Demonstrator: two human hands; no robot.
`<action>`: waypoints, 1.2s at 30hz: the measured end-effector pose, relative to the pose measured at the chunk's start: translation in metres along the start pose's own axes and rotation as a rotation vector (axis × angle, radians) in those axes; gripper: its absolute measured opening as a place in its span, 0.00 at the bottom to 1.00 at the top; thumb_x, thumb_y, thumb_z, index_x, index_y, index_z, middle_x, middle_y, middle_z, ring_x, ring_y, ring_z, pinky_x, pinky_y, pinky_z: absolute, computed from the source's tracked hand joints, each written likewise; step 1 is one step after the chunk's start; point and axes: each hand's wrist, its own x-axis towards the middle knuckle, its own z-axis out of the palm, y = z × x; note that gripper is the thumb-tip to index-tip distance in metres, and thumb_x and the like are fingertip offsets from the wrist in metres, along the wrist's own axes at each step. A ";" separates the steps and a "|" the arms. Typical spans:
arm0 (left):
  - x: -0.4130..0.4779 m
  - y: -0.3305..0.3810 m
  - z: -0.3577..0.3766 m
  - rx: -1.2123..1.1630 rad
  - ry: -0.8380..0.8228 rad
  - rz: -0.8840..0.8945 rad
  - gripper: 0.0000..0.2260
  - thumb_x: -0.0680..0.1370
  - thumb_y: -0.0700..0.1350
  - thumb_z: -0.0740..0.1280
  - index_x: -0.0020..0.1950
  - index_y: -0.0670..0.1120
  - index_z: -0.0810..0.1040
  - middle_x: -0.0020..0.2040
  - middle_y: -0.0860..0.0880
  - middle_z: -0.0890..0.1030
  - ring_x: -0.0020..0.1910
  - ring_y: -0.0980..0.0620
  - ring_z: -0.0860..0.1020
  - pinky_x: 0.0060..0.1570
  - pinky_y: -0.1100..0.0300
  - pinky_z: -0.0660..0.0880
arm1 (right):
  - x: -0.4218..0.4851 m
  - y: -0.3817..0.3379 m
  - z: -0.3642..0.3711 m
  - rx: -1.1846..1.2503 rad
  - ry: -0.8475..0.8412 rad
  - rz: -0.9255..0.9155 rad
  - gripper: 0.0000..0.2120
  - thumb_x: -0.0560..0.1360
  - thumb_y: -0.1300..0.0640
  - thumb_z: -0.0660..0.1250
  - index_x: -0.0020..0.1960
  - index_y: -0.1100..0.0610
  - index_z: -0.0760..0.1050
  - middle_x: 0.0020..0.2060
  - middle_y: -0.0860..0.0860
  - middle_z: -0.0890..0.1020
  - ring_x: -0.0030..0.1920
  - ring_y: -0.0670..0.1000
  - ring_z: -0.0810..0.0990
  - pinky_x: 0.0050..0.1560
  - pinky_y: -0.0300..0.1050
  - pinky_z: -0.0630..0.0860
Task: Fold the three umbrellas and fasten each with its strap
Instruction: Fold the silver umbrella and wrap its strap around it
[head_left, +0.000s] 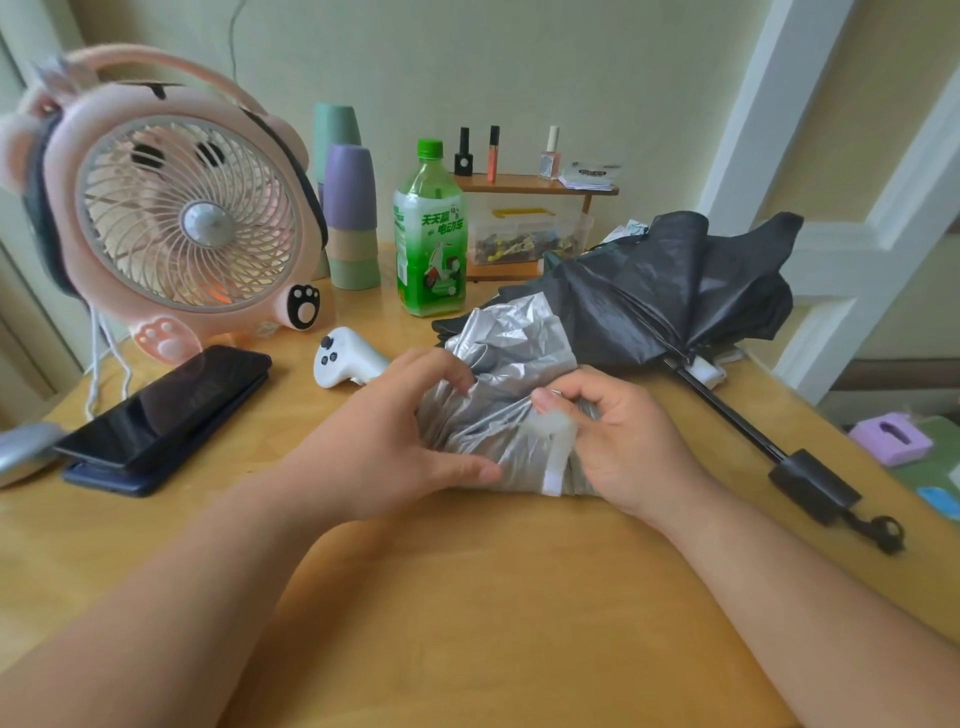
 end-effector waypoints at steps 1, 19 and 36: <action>0.001 0.002 0.002 0.022 0.040 -0.005 0.26 0.65 0.60 0.80 0.53 0.64 0.67 0.49 0.61 0.76 0.40 0.62 0.74 0.41 0.63 0.69 | 0.000 0.000 -0.001 -0.010 -0.002 -0.005 0.07 0.80 0.58 0.70 0.44 0.53 0.83 0.45 0.50 0.83 0.47 0.42 0.80 0.52 0.31 0.72; 0.016 -0.002 0.016 -0.013 0.143 -0.100 0.36 0.67 0.53 0.81 0.70 0.63 0.67 0.52 0.67 0.81 0.52 0.68 0.79 0.50 0.71 0.72 | -0.007 -0.005 -0.010 -0.113 -0.145 0.002 0.23 0.67 0.49 0.82 0.54 0.46 0.73 0.53 0.47 0.81 0.57 0.48 0.80 0.61 0.44 0.76; 0.001 0.008 0.018 0.037 0.030 -0.218 0.47 0.67 0.62 0.78 0.78 0.63 0.53 0.61 0.62 0.79 0.60 0.55 0.79 0.58 0.55 0.75 | -0.012 -0.012 0.001 -0.103 0.031 0.027 0.24 0.69 0.58 0.82 0.51 0.47 0.67 0.43 0.39 0.86 0.41 0.41 0.83 0.43 0.40 0.79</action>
